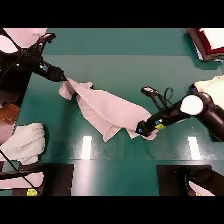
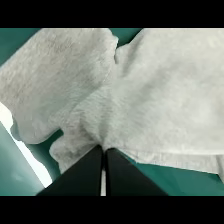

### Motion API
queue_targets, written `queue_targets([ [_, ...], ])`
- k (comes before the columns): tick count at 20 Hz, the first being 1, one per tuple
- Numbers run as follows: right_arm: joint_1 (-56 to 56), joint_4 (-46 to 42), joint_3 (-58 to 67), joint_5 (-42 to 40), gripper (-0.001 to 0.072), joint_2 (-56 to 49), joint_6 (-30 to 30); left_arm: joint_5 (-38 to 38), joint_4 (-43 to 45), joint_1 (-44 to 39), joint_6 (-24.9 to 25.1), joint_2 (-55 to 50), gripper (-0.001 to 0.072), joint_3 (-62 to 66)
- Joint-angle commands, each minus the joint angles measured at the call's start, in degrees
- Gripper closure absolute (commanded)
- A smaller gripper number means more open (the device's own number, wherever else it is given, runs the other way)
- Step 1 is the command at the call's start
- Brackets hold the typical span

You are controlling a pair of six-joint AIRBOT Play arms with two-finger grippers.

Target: Fold the shirts.

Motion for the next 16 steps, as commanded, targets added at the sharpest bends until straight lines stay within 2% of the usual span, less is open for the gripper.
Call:
queue_targets([
  [1,-0.66,-0.52,-1.79,-0.81,0.0142,6.97,3.10,-0.50,1.92,-0.02,0.07,0.09,0.0686,2.12],
  [3,-8.46,-0.46,-1.84,-0.15,0.0159,8.33,2.38,-0.57,1.51,-0.02,0.02,0.09,0.0686,2.16],
  [4,-13.09,-0.46,-1.84,-0.63,0.0163,7.89,0.22,-0.63,1.51,-0.02,-0.04,0.09,0.0686,2.16],
  [5,-17.22,-0.39,-1.81,-1.53,0.0209,6.82,-2.23,-0.66,1.49,-0.02,-0.22,0.09,0.0686,2.16],
  [6,-21.44,-0.33,-1.84,-1.97,0.0256,4.70,-4.50,-0.68,1.49,-0.02,-0.68,0.09,0.0686,2.16],
  [9,-30.73,1.49,-1.84,-1.81,0.0269,-4.39,-9.44,-1.44,1.31,-0.02,-1.49,0.09,0.0686,2.16],
  [12,-33.66,5.05,-1.81,-3.43,0.0272,-13.55,-13.22,-1.97,1.25,-0.02,-1.49,0.09,0.0686,2.16],
  [16,-30.99,6.10,-1.77,-6.05,0.0281,-21.42,-15.19,-2.03,1.22,-0.02,-1.46,0.09,0.0686,2.16],
])
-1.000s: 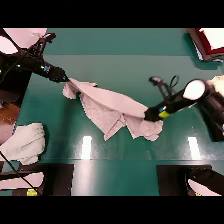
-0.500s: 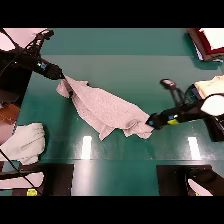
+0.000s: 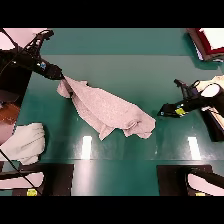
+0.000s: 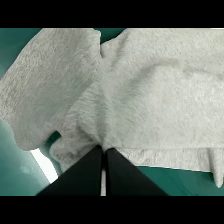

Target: Fold the shirts.

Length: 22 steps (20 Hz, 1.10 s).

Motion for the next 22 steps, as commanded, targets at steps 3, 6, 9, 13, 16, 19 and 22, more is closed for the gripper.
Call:
queue_targets([
  [3,3.87,1.55,0.02,-2.49,0.0281,-7.78,-2.86,-0.20,-0.04,-0.02,-0.11,0.04,0.0686,0.07],
  [6,6.67,1.46,0.02,-3.72,0.0288,-7.72,-2.86,-0.13,-0.04,-0.02,-0.11,0.04,0.0686,0.07],
  [9,7.67,1.29,0.02,-5.11,0.0553,-7.72,-2.86,-0.26,-0.04,-0.02,-0.13,0.04,0.0686,0.07],
  [13,5.64,1.01,0.15,-9.84,0.0700,-2.32,-2.19,0.17,0.55,0.00,-1.60,1.16,0.0687,0.59],
  [16,0.66,0.87,5.88,-9.55,0.0700,6.93,-1.49,2.08,0.70,-0.02,-1.60,5.27,0.0687,5.07],
  [19,-3.91,0.92,16.90,-9.35,0.0700,16.11,-0.59,2.32,0.61,-0.02,-1.57,10.40,0.0686,14.05],
  [22,-6.47,0.92,27.43,-8.33,0.0700,22.05,-0.59,2.54,0.31,-0.02,-1.57,15.54,0.0686,23.28],
])
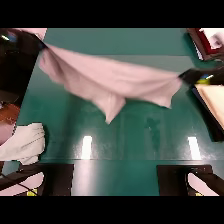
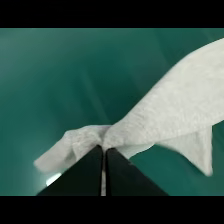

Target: Fold the shirts.

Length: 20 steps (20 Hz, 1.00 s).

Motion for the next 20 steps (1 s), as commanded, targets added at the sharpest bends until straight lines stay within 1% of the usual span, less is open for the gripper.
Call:
queue_targets([
  [1,-3.41,0.24,11.93,1.46,0.0700,7.85,0.48,0.85,-0.35,0.02,-0.11,6.21,0.0686,10.36],
  [4,-3.89,0.11,18.64,3.87,0.0700,11.61,0.48,3.67,-2.93,0.02,0.00,12.44,0.0686,13.66],
  [8,-3.89,0.07,27.15,10.99,0.0700,13.33,0.90,4.96,-5.68,0.02,0.37,19.65,0.0686,13.73],
  [10,-3.87,-2.03,30.99,15.72,0.0700,12.22,3.82,4.76,-6.27,0.02,0.35,21.35,0.0687,13.73],
  [13,-3.48,-4.55,35.15,27.28,0.0700,7.32,9.51,2.67,-6.23,0.02,0.35,20.39,0.0687,11.47],
  [15,-1.51,-4.13,33.18,34.56,0.0700,2.99,11.37,0.33,-6.27,0.02,0.33,17.51,0.0687,6.36],
  [16,0.17,-4.22,30.34,36.76,0.0700,0.70,11.41,-1.70,-6.27,0.02,0.35,15.10,0.0687,3.43],
  [18,3.30,-4.28,22.27,37.75,0.0700,-3.41,11.37,-4.44,-6.40,0.02,0.35,10.05,0.0687,-3.13],
  [20,5.33,-4.33,13.25,34.53,0.0700,-7.45,10.40,-5.97,-6.40,0.02,0.52,4.24,0.0686,-9.94],
])
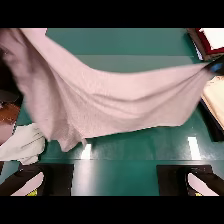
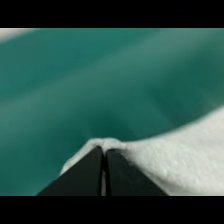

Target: Fold the shirts.

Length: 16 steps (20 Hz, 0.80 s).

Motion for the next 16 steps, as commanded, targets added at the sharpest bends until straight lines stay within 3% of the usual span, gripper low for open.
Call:
queue_targets([
  [1,3.50,-0.35,-13.77,-2.58,0.0700,-7.41,-1.18,-3.89,-0.35,-0.04,1.20,-9.42,0.0686,-10.93],
  [4,3.06,-0.20,-22.60,-16.37,0.0700,-13.99,-2.67,-0.42,0.17,-0.04,6.97,-20.44,0.0686,-16.41],
  [6,2.60,-0.22,-24.06,-23.85,0.0700,-18.40,-2.67,5.05,0.48,-0.04,7.54,-26.64,0.0686,-16.44],
  [10,2.36,-0.24,-20.68,-30.34,0.0699,-23.69,-2.67,17.38,1.11,-0.04,5.92,-30.51,0.0682,-16.28],
  [12,1.84,-0.15,-17.09,-30.86,0.0698,-25.14,-2.62,18.99,2.05,-0.02,4.17,-30.51,0.0217,-15.19],
  [13,1.38,-0.15,-15.10,-30.34,0.0673,-25.73,-2.38,18.08,2.51,0.28,3.91,-30.47,0.0132,-14.16],
  [14,0.61,-0.11,-12.79,-29.00,0.0488,-26.21,-2.38,15.91,2.60,1.18,3.82,-30.45,0.0131,-12.57],
  [15,-0.48,-0.11,-10.73,-27.17,0.0352,-26.32,-2.38,12.85,2.60,2.58,2.67,-30.40,0.0130,-10.54],
  [16,-1.81,-0.11,-8.66,-24.33,0.0352,-26.12,-2.40,9.70,2.45,4.44,1.73,-30.05,0.0130,-8.81],
])
